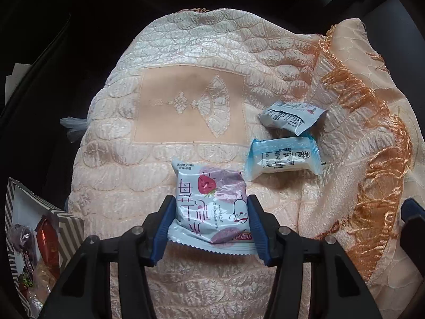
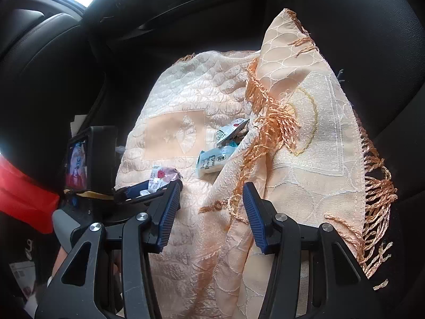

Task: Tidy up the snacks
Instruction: 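Grasp the white pink-print packet with the left tool, then grasp the white barcode packet with the right tool while left tool lifts the pink-print packet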

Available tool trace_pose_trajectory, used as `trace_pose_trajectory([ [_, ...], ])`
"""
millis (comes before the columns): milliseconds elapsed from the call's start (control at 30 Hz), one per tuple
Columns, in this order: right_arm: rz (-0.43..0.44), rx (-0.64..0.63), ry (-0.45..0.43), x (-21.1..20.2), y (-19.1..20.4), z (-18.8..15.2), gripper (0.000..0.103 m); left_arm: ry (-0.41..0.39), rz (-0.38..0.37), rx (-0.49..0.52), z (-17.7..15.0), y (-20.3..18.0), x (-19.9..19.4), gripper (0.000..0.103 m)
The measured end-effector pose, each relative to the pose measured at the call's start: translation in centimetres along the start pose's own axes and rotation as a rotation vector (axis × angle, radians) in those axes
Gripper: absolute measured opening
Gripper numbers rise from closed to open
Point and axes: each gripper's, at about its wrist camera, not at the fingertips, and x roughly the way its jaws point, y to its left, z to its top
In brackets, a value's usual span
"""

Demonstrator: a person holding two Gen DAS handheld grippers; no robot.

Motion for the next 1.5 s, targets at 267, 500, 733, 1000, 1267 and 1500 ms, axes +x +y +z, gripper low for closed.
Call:
trace_pose_trajectory([
  [267, -0.053, -0.187, 0.081, 3.1, 4.0, 3.5, 0.049, -0.020, -0.016, -0.008, -0.8, 2.9, -1.9, 0.057],
  [500, -0.207, -0.412, 0.267, 12.5, 5.7, 9.9, 0.060, -0.055, -0.025, -0.005, -2.2, 4.0, -4.3, 0.057],
  [733, -0.271, -0.523, 0.435, 18.3, 4.0, 10.8, 0.060, -0.049, -0.043, 0.014, -2.4, 3.8, -4.3, 0.057],
  [1000, -0.294, -0.516, 0.551, 21.5, 2.1, 10.5, 0.060, -0.041, -0.047, 0.012, -2.4, 3.8, -3.9, 0.057],
  [1267, -0.225, -0.452, 0.401, 18.0, 2.8, 9.1, 0.055, -0.054, -0.051, -0.012, -3.0, 4.5, -4.6, 0.057],
  [1500, -0.161, -0.436, 0.254, 10.2, 5.0, 5.7, 0.055, -0.110, -0.027, -0.010, -4.8, 5.3, -7.5, 0.057],
])
